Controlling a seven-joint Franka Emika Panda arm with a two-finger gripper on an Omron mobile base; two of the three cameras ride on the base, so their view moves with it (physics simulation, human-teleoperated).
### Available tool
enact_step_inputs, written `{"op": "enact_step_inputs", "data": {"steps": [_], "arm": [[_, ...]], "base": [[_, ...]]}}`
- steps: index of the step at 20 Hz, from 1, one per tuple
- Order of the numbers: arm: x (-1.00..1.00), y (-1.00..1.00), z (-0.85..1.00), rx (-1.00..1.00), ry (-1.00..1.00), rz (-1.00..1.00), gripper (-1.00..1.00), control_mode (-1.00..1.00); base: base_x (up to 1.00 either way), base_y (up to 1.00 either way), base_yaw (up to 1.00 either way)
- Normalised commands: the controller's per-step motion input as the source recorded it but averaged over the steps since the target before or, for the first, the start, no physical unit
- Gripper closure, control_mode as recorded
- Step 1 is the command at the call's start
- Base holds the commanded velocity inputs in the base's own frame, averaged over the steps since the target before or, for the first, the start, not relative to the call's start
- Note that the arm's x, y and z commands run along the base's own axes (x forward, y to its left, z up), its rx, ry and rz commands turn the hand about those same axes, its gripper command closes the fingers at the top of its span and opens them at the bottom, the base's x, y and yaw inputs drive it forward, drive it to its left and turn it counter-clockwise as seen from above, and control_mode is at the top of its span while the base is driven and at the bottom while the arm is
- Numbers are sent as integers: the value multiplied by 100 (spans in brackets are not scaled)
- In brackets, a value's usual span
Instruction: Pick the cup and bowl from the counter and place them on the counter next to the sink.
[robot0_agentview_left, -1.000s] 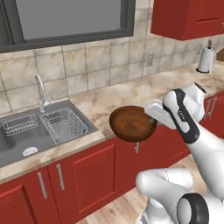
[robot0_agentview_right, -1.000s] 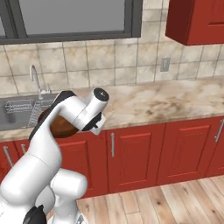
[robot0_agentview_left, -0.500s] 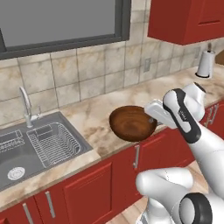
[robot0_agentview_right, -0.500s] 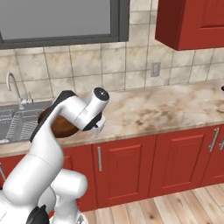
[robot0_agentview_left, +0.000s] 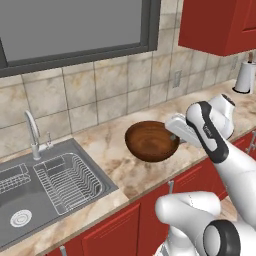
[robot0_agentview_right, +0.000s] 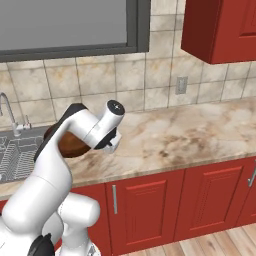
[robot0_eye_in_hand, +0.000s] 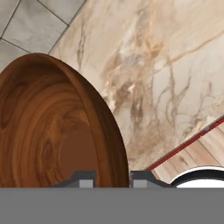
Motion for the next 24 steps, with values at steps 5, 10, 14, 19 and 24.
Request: {"op": "enact_step_inputs", "data": {"steps": [5,10,14,19,24], "arm": [[0,0,0,0,0,0,100,100],[0,0,0,0,0,0,100,100],[0,0,0,0,0,0,100,100],[0,7,0,0,0,-1,100,-100],[0,32,-2,0,3,-4,100,-100]], "base": [[0,0,0],[0,0,0],[0,13,-1],[0,39,-6],[0,0,0]]}}
